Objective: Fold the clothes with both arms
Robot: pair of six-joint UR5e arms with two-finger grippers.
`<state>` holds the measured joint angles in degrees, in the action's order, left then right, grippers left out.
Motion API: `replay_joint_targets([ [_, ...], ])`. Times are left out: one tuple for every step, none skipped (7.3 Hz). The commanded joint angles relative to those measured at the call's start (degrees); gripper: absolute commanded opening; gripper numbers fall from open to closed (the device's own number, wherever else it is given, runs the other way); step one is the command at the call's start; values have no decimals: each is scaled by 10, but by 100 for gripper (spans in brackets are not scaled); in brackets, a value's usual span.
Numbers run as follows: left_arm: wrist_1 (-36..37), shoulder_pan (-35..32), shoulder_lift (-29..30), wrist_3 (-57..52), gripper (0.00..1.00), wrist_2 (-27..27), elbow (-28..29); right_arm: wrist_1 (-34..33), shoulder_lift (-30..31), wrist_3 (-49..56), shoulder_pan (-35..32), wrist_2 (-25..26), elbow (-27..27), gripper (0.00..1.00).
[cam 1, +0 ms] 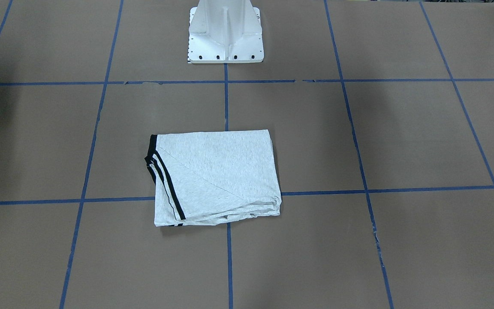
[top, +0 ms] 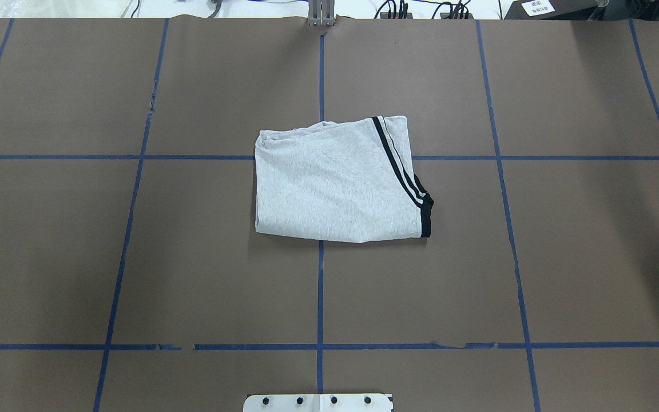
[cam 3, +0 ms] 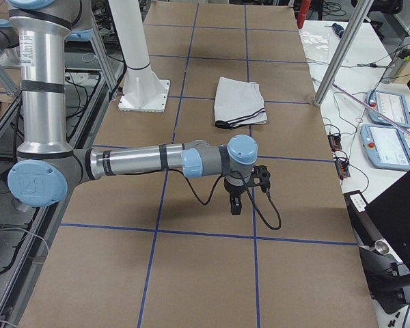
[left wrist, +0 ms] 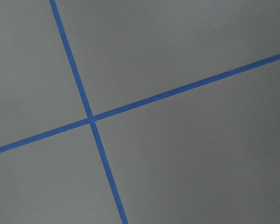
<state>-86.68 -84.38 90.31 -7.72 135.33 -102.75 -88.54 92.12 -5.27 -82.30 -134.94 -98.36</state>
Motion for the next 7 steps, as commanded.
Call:
replay_joint_targets([
  [-2, 4, 7, 1, 100, -1, 3, 1, -3, 1, 3, -5, 11, 100],
  [-2, 3, 14, 0, 100, 0, 4, 1, -4, 0, 2, -12, 12, 100],
  [-2, 3, 16, -1, 100, 2, 1, 3, 0, 1, 2, -13, 11, 100],
  [-2, 3, 15, -2, 100, 4, 1, 3, -1, 1, 2, -13, 9, 100],
  [0, 3, 15, -2, 100, 4, 1, 2, -1, 1, 2, -12, 17, 100],
  [-1, 3, 15, -2, 100, 4, 3, 4, -4, 1, 2, -10, 25, 100],
  [-2, 3, 15, -2, 100, 5, 3, 4, -6, 2, 2, -9, 33, 100],
])
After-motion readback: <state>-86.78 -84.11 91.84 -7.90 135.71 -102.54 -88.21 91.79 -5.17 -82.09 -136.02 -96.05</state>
